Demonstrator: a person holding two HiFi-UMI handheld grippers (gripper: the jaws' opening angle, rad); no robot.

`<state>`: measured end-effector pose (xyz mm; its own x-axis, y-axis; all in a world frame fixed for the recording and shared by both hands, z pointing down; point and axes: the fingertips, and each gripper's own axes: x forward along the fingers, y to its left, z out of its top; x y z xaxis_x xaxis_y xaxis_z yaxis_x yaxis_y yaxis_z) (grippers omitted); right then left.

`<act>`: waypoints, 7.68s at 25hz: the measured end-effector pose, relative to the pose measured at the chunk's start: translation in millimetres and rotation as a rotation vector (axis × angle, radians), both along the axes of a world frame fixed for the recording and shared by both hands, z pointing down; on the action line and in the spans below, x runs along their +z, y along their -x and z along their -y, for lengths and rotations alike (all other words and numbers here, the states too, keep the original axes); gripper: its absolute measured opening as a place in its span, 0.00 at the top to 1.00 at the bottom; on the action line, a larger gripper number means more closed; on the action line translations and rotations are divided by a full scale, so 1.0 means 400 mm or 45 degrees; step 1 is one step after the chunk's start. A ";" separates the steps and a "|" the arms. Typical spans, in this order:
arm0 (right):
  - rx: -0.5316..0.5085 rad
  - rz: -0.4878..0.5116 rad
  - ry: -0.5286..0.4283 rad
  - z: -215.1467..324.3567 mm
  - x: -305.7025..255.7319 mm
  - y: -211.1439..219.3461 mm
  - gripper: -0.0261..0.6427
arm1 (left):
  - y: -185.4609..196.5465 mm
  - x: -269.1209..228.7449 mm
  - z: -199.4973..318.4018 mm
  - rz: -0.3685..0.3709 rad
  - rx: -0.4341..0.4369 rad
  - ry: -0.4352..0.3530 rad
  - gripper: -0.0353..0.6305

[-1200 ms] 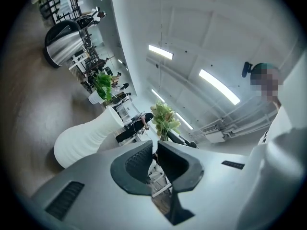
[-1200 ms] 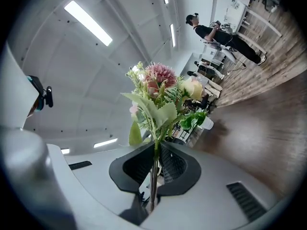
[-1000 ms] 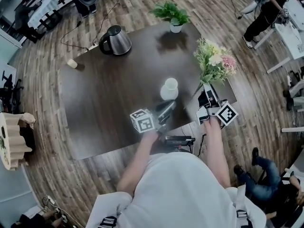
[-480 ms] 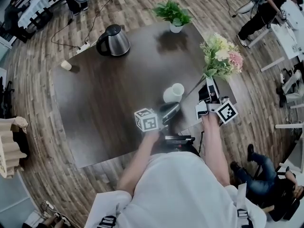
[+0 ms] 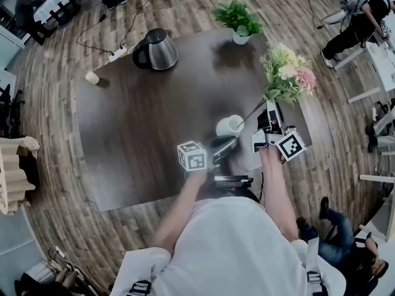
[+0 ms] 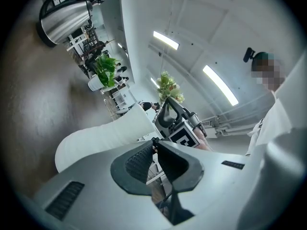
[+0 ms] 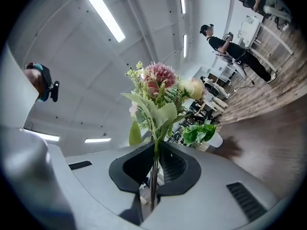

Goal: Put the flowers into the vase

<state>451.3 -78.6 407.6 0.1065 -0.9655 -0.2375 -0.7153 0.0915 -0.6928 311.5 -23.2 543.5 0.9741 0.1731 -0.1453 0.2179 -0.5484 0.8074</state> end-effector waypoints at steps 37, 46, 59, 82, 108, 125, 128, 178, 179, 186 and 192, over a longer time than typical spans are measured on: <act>-0.402 -0.013 0.200 0.010 0.194 0.156 0.90 | -0.049 0.055 0.007 0.087 -0.065 0.010 0.92; -0.457 -0.006 0.246 -0.019 0.210 0.192 0.87 | -0.041 0.048 -0.010 0.077 -0.057 0.008 0.92; -0.517 -0.082 0.312 -0.053 0.236 0.241 0.76 | -0.035 0.060 -0.018 0.061 -0.041 0.018 0.92; -0.371 -0.171 0.422 -0.111 0.257 0.263 0.75 | 0.000 0.068 -0.032 0.032 0.014 0.063 0.92; -0.285 0.038 0.475 -0.185 0.284 0.221 0.68 | 0.000 0.033 -0.072 -0.005 0.066 0.074 0.92; -0.526 0.155 0.452 -0.280 0.276 0.194 0.68 | -0.037 -0.004 -0.158 0.038 -0.060 0.037 0.92; -0.579 0.150 0.419 -0.306 0.260 0.191 0.68 | -0.047 -0.014 -0.194 0.046 -0.079 0.026 0.92; -0.852 -0.026 0.304 -0.420 0.196 0.331 0.85 | 0.069 -0.116 -0.310 -0.015 -0.270 -0.026 0.92; -0.852 -0.029 0.307 -0.418 0.197 0.334 0.85 | 0.070 -0.114 -0.309 -0.015 -0.267 -0.028 0.92; -0.855 -0.040 0.325 -0.412 0.198 0.340 0.86 | 0.077 -0.116 -0.299 -0.028 -0.274 -0.022 0.92; -0.852 -0.043 0.332 -0.411 0.198 0.343 0.86 | 0.081 -0.115 -0.297 -0.033 -0.276 -0.016 0.92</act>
